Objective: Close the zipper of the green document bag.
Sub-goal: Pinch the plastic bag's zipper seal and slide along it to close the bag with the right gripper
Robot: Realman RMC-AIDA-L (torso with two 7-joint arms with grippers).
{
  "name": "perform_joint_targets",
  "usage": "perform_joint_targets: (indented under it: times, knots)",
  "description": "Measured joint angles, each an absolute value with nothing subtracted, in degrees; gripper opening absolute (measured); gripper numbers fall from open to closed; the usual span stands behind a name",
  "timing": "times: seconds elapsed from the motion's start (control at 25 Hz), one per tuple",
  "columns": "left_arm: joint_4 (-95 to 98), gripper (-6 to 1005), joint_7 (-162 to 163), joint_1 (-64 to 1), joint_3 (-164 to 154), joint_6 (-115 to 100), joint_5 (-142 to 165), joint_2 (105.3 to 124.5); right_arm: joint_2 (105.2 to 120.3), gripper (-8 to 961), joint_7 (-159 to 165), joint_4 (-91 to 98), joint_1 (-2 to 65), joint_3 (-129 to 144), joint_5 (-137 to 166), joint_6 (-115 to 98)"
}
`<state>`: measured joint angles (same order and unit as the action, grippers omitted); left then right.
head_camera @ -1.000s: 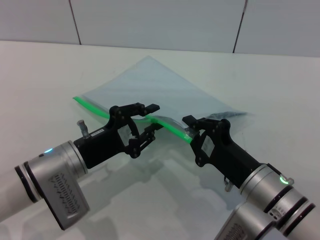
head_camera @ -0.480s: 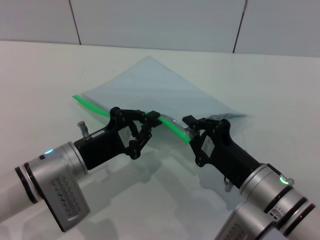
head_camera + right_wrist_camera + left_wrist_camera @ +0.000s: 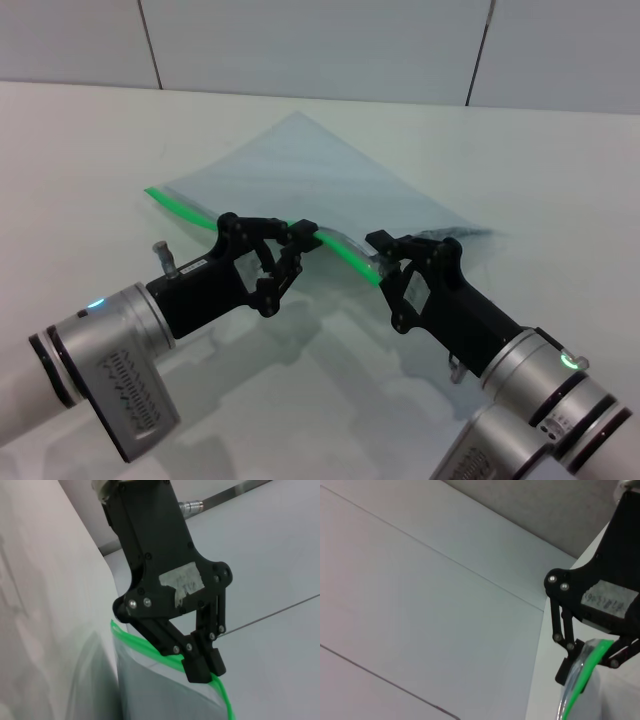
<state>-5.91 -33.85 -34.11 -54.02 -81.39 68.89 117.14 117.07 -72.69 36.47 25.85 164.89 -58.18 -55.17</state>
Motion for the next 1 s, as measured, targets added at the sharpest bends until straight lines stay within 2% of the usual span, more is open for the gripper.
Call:
perform_joint_targets:
  times: [1.0]
  knots:
    - [-5.88,167,-33.66,-31.49,-53.00,-80.59,63.27,116.75,116.90,44,-67.78,30.58,24.33,164.37,-64.44,-63.29]
